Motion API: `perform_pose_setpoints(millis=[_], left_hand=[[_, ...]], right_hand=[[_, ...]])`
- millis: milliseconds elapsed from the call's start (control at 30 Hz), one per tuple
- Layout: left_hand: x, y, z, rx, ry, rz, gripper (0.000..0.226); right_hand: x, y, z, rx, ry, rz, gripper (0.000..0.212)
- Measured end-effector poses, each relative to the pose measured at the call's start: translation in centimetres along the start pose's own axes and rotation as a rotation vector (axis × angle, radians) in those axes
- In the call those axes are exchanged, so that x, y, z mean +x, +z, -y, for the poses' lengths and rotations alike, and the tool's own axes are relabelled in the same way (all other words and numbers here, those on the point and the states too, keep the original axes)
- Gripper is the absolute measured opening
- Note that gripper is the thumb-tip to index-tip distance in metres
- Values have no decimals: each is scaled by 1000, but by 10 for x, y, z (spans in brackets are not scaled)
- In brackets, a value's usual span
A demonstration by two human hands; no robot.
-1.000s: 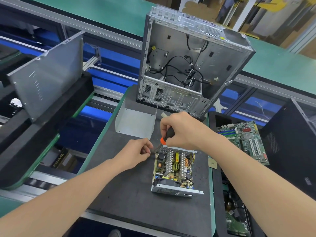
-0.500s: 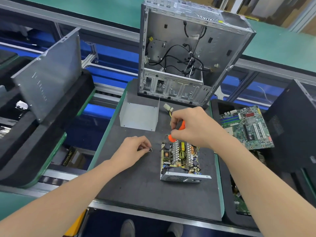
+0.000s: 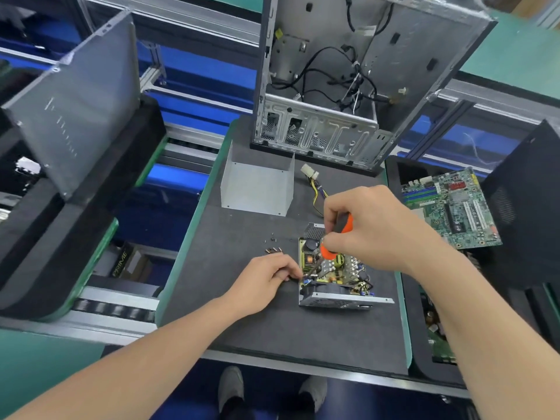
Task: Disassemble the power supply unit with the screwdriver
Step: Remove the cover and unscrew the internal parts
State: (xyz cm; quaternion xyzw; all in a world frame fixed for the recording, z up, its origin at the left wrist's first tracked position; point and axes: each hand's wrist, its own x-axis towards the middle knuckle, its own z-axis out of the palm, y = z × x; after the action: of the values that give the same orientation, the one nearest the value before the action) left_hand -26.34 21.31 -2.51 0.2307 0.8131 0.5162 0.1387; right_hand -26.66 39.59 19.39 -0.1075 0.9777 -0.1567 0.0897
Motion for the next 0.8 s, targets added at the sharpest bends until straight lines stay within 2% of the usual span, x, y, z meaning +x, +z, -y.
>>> perform_pose_setpoints(millis=[167,367,567,800], left_hand=[[0,1,8,37,69,18,48],[-1,8,13,67,109,-11,60],[-3,11,11,73,59,-107,41],[-5,11,9,100,58,-88,44]], right_hand=[[-5,13,2,-9,41,42,10],[-15,26,-6,27,93,10,10],[-20,34,-7,15,106,-5,9],[-27,41,0,-83,-28,42,10]])
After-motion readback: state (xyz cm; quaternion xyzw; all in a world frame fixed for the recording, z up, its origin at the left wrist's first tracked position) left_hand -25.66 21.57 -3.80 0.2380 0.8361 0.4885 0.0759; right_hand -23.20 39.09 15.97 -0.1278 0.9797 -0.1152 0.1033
